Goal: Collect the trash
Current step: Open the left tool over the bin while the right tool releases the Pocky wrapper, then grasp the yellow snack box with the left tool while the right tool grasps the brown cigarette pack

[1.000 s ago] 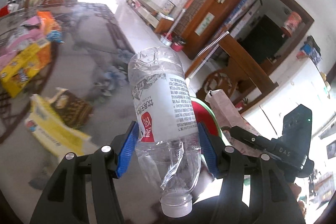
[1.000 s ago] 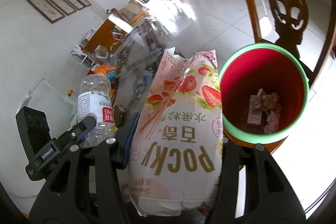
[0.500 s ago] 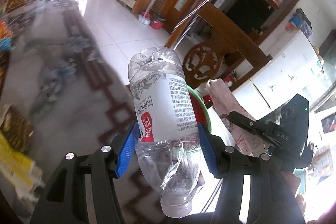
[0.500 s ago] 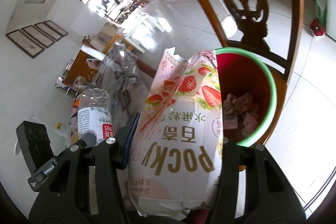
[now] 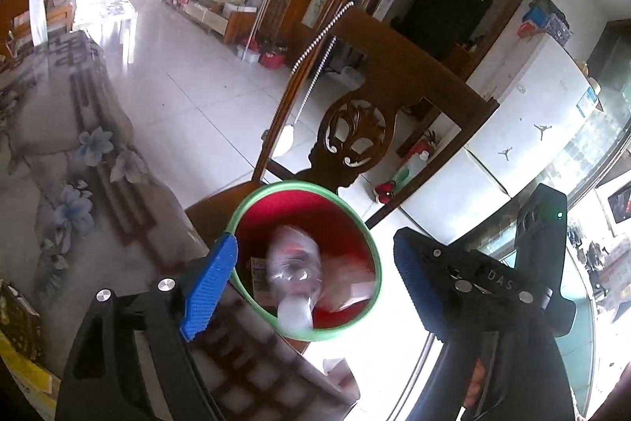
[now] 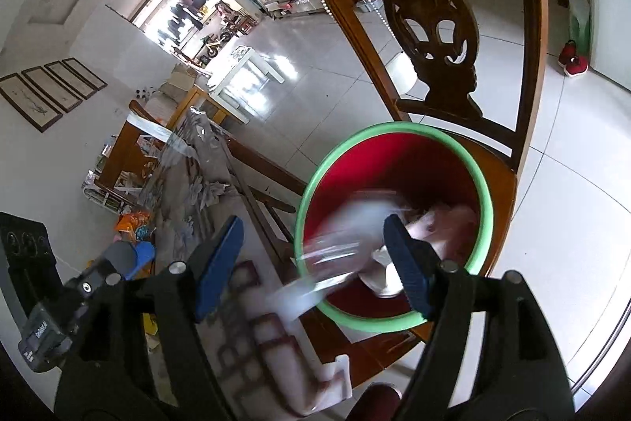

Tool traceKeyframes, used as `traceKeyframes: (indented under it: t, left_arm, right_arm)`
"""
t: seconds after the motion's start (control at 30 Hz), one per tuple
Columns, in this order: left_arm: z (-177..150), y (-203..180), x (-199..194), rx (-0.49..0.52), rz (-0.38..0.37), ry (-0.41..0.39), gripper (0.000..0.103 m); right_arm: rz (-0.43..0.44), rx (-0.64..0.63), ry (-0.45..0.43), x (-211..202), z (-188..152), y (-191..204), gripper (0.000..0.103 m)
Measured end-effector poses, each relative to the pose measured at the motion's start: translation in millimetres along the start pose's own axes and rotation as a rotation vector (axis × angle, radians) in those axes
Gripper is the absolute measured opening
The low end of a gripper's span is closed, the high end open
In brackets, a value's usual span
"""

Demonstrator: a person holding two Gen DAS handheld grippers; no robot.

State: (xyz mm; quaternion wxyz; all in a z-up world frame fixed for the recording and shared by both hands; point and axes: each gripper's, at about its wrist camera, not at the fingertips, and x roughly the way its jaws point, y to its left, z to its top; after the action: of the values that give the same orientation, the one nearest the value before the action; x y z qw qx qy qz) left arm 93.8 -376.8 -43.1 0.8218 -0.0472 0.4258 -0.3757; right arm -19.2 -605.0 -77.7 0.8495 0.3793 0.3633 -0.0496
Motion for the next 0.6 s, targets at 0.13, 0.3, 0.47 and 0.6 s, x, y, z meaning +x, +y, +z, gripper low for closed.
traceKeyframes:
  t: [0.13, 0.3, 0.47, 0.6]
  left_arm:
    - [-0.9, 7.0, -16.2, -0.026, 0.023, -0.028, 0.078]
    - [-20.0, 34.7, -54.8, -0.129, 0.111, -0.087, 0.078]
    - [-56.7, 91.1, -106.5, -0.304, 0.253, -0.145, 0.078]
    - [-90.1, 146.4, -136.5, -0.492, 0.361, -0.167, 0.078]
  right_arm:
    - [0.017, -0.014, 0.014, -3.7, -5.0, 13.6, 0.072]
    - [0.083, -0.084, 0.045, -9.0, -20.2, 56.3, 0.077]
    - [0.205, -0.184, 0.123, -6.8, -48.8, 114.3, 0.082]
    - [0.253, -0.286, 0.188, 5.3, -81.1, 156.9, 0.084]
